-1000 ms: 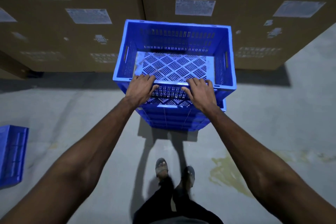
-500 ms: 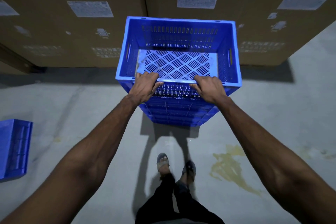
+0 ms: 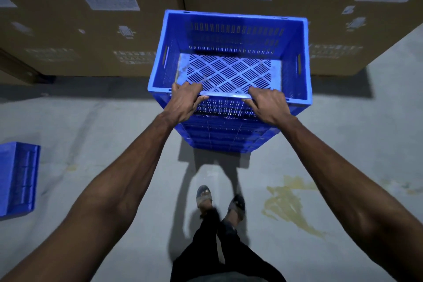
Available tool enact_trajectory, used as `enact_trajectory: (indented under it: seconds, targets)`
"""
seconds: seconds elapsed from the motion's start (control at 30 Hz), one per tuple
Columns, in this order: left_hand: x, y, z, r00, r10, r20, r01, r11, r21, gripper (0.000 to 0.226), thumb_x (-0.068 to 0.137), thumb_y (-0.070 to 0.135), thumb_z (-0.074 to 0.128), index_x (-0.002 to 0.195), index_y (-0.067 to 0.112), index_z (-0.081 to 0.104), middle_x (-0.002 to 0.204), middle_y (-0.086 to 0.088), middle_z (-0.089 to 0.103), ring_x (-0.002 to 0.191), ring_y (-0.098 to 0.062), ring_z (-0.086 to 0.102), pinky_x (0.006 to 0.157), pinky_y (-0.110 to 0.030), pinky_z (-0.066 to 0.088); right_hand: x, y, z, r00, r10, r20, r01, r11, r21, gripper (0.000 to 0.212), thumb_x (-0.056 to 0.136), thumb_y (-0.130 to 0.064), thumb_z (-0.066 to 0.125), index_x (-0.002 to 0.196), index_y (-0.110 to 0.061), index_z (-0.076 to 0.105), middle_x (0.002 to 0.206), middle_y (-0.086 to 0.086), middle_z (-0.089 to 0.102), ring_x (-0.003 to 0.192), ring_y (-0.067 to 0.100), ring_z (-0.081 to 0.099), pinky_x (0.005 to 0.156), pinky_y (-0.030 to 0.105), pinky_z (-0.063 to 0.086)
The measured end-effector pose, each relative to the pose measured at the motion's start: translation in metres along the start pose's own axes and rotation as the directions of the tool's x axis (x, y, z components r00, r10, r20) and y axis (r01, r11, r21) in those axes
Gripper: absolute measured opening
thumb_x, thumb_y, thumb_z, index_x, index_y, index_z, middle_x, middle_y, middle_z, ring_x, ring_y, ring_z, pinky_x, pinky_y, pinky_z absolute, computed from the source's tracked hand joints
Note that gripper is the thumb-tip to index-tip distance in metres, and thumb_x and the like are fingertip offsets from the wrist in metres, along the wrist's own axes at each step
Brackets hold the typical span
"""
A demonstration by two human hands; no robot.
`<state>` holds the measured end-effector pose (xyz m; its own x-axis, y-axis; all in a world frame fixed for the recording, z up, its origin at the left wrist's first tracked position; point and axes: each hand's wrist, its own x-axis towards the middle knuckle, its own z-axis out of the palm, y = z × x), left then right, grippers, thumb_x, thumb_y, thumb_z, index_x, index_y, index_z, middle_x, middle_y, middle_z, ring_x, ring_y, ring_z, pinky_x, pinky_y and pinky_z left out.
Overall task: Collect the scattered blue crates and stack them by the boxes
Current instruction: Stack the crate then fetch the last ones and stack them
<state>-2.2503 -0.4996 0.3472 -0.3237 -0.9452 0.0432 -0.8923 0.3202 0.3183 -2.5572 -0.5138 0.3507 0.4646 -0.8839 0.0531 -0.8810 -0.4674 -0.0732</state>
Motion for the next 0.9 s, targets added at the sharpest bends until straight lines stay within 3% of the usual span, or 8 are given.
enact_trajectory:
  seconds: [0.17,0.3,0.5,0.67,0.9]
  targets:
    - [-0.013,-0.007,0.006,1.0,-0.01,-0.026,0.011,0.999,0.033,0.038,0.108,0.049,0.04,0.09,0.016,0.047,0.081,0.0,0.046,0.08,-0.022,0.04,0.076,-0.036,0.013,-0.006,-0.009,0.005,0.999,-0.029,-0.034,0.028,0.999,-0.034,0.035,0.105,-0.048,0.049,0.088,-0.018,0.046,0.072,0.007,0.059,0.058,0.03,0.054,0.054,0.035,0.042]
    - [0.018,-0.005,0.002,0.999,-0.031,-0.027,0.031,0.999,-0.013,0.039,0.108,0.051,0.039,0.087,0.017,0.043,0.079,-0.004,0.047,0.08,-0.027,0.044,0.075,-0.038,0.017,0.018,0.009,-0.003,1.0,0.01,0.0,-0.01,1.0,0.005,0.035,0.106,-0.048,0.045,0.09,-0.017,0.047,0.076,0.008,0.062,0.063,0.032,0.058,0.059,0.035,0.036]
    - [0.01,-0.002,0.003,0.998,-0.064,-0.016,0.064,0.998,-0.02,0.04,0.107,0.053,0.038,0.088,0.018,0.041,0.081,-0.004,0.046,0.081,-0.027,0.043,0.075,-0.039,0.017,0.015,0.006,-0.005,0.999,0.027,-0.024,-0.026,0.999,0.034,0.035,0.105,-0.048,0.047,0.088,-0.017,0.047,0.074,0.008,0.061,0.059,0.029,0.05,0.061,0.039,0.044]
    - [-0.017,0.001,0.01,0.998,-0.058,0.003,0.058,0.998,0.017,0.035,0.106,0.051,0.042,0.088,0.021,0.039,0.081,0.003,0.042,0.08,-0.023,0.038,0.077,-0.039,0.019,-0.014,-0.01,0.006,0.999,0.042,-0.014,-0.042,0.999,0.005,0.036,0.102,-0.049,0.052,0.085,-0.017,0.048,0.073,0.005,0.06,0.062,0.032,0.057,0.057,0.036,0.038]
    - [0.002,0.001,0.001,0.998,-0.057,0.035,0.058,0.998,-0.004,0.037,0.107,0.05,0.042,0.09,0.017,0.043,0.084,-0.001,0.048,0.084,-0.028,0.047,0.077,-0.04,0.02,0.002,-0.005,-0.002,0.998,0.069,-0.012,-0.069,0.998,0.004,0.039,0.102,-0.051,0.051,0.085,-0.016,0.049,0.071,0.006,0.059,0.059,0.031,0.055,0.057,0.035,0.037]
